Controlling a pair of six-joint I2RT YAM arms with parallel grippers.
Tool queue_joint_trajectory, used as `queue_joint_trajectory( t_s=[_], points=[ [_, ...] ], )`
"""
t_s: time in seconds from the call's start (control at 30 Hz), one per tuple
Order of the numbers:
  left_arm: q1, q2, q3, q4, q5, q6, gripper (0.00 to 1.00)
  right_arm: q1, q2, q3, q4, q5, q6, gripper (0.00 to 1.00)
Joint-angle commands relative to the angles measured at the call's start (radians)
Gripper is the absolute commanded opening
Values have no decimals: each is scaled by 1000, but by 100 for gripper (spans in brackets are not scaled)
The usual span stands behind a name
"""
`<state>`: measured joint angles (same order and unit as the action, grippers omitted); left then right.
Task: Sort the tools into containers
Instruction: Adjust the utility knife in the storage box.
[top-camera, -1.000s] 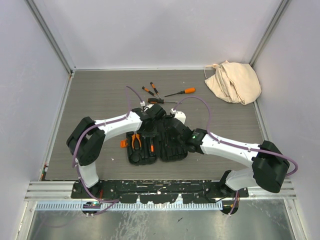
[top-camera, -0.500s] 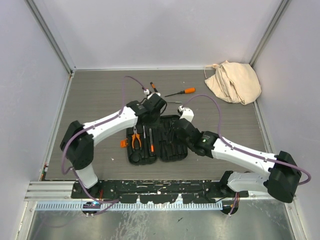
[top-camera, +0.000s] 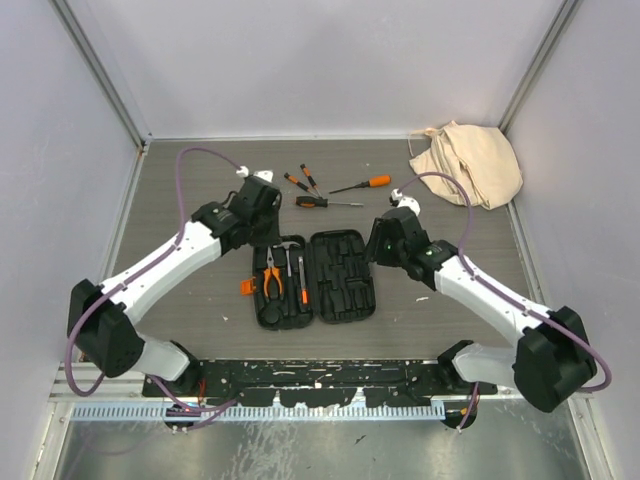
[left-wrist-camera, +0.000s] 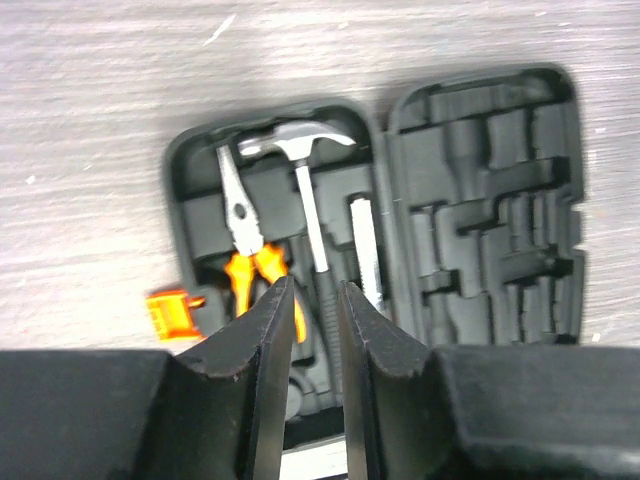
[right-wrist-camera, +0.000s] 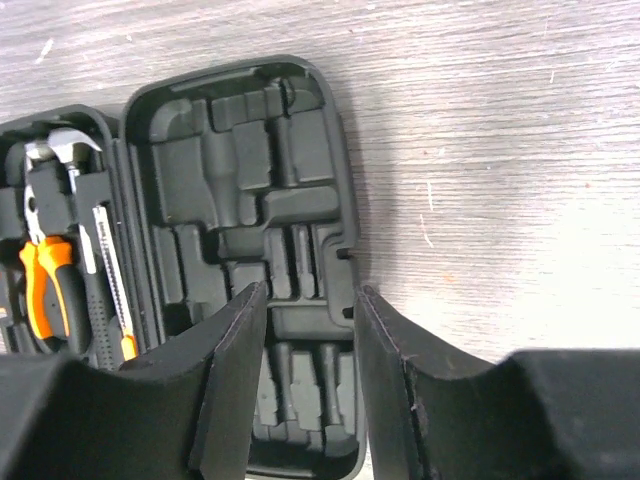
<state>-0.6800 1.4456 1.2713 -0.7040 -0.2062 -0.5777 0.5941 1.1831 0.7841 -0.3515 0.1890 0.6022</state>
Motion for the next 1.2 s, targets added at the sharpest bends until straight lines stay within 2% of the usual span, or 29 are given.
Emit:
queue_joint_trajectory(
  t_s=[0.0, 0.2, 0.63, 1.17],
  points=[
    [42, -85, -85, 15, 0, 40, 27, -75, 62, 4, 81, -222, -79, 46],
    [44, -32, -98, 82, 71, -16, 22, -82, 82, -22, 133, -276, -57, 46],
    [-43, 303, 69, 92, 69, -61, 5, -82, 28, -127, 152, -298, -7, 46],
    [-74, 380, 48, 92, 57, -88, 1, -82, 58, -125, 161, -309, -1, 46]
  ],
)
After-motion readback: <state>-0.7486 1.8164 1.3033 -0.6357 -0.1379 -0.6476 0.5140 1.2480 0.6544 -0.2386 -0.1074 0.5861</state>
